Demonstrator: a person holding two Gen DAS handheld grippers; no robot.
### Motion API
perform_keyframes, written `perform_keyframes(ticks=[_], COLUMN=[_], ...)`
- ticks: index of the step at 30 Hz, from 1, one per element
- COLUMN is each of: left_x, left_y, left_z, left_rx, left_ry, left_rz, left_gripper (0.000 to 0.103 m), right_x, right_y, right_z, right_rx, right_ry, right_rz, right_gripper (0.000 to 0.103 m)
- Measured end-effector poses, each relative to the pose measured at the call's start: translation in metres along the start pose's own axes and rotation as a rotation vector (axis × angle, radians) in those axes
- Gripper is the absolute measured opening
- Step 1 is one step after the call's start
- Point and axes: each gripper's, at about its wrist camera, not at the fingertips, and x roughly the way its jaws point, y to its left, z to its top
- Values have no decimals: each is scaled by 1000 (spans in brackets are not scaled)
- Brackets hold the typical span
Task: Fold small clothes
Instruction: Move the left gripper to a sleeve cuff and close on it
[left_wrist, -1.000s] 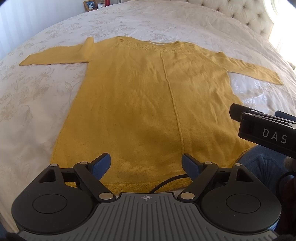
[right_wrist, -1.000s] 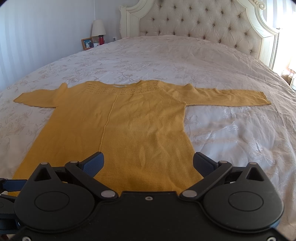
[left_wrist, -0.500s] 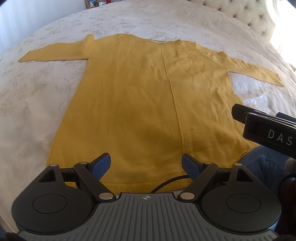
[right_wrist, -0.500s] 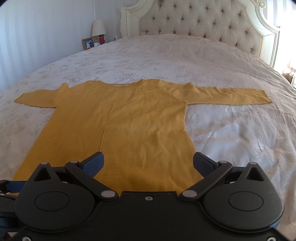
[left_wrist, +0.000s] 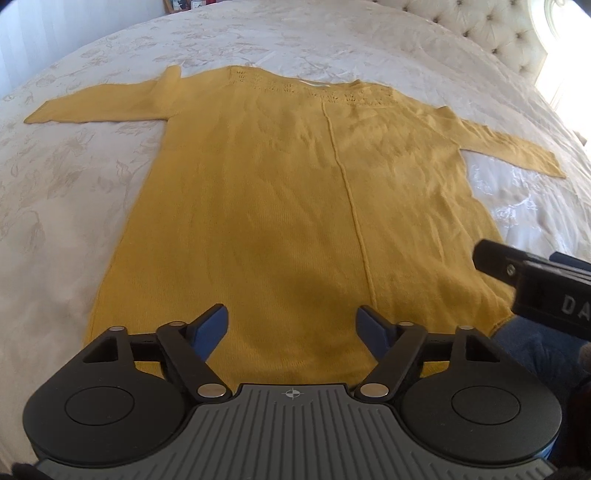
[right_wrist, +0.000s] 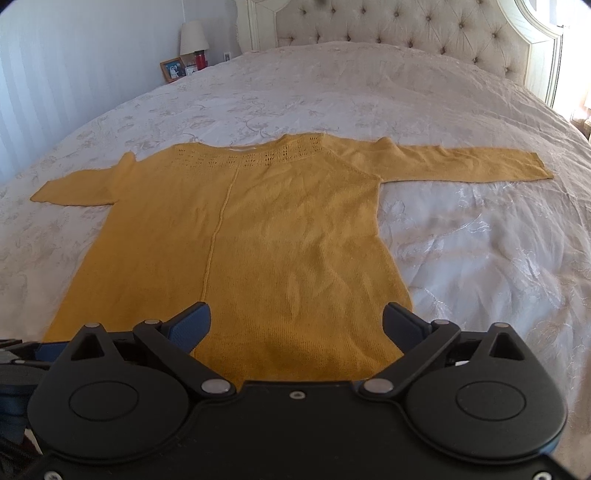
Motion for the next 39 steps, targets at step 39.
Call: perform_keyframes(ticks=[39], left_x=[103], left_y=[270], left_z=[211], left_rx=[-34], left_ry=[-188], left_rz=[309], left_gripper=[59], right_x=[193], right_y=[32], right_z=[112], right_rx=[175], right_ry=[-130], right_rz=[149], right_gripper=[66])
